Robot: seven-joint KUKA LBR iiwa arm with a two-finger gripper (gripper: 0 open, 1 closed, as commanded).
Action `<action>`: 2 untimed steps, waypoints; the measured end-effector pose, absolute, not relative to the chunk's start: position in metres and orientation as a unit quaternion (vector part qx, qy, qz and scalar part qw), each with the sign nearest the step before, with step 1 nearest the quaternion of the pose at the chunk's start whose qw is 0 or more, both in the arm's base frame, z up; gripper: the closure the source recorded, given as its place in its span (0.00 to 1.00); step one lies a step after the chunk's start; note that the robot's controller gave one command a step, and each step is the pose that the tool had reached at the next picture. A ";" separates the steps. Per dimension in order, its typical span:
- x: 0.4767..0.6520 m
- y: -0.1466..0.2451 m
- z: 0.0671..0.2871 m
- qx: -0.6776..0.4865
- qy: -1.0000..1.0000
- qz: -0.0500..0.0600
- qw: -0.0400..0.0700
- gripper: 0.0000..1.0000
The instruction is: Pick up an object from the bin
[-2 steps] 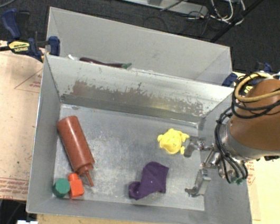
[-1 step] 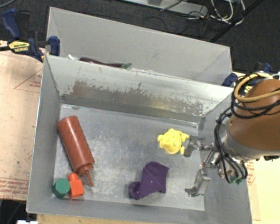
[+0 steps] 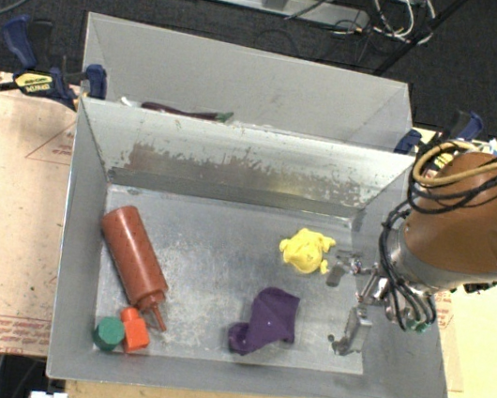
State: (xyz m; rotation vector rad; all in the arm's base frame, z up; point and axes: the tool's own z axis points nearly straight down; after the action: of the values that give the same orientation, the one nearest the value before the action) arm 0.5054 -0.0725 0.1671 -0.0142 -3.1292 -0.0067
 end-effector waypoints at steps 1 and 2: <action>0.506 -0.049 0.166 0.033 -0.999 0.002 -0.007 0.00; 0.504 -0.039 0.112 0.155 -0.988 -0.003 0.001 0.00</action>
Offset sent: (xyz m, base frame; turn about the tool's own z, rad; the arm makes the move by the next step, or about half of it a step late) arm -0.0029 0.0281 -0.0910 -0.4248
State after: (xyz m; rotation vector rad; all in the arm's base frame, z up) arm 0.5036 -0.0390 0.1118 0.4852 -3.1027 -0.0082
